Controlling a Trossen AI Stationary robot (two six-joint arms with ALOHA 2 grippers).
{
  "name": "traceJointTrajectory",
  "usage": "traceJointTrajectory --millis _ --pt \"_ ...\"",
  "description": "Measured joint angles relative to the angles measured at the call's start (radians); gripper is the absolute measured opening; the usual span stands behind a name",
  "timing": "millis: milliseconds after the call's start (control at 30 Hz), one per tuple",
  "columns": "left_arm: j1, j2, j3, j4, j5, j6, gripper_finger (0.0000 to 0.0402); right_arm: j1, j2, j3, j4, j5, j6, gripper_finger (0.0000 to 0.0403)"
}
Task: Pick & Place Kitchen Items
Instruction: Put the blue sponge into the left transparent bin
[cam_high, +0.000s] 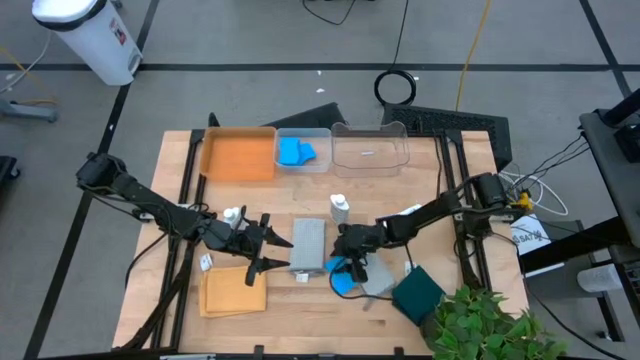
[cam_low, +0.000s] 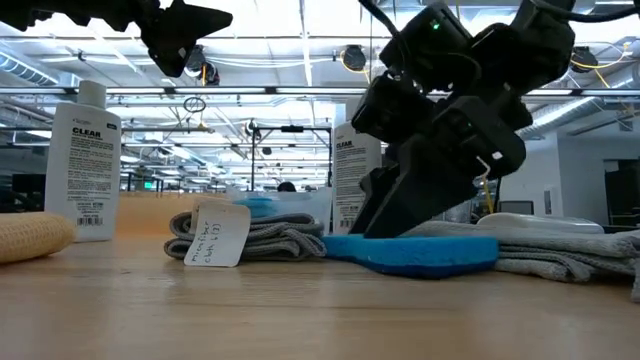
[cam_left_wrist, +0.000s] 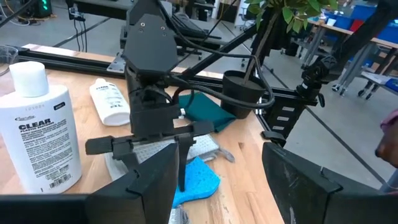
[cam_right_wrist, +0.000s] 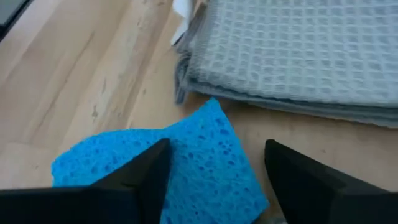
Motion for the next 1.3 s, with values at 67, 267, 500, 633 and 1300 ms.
traceJointTrajectory --millis 67,267,500,633,1300 --pt "0.0 0.0 0.0 -0.002 0.0 0.0 0.0237 0.0 0.015 0.001 0.001 -0.005 -0.016 0.0233" --pt "0.0 0.0 0.0 -0.005 0.0 -0.001 0.0237 -0.001 0.03 0.004 -0.053 0.014 -0.061 0.0134" --pt "0.0 0.0 0.0 -0.005 0.0 -0.001 0.0237 0.001 0.031 0.002 -0.036 0.021 -0.119 0.0013" --pt "0.0 0.0 0.0 -0.005 0.0 -0.001 0.0237 0.019 0.002 0.001 -0.028 0.086 -0.165 0.0004" --pt "0.001 0.12 0.0 0.326 -0.05 -0.075 0.0237 0.272 -0.331 -0.001 0.069 0.982 -0.613 0.0"
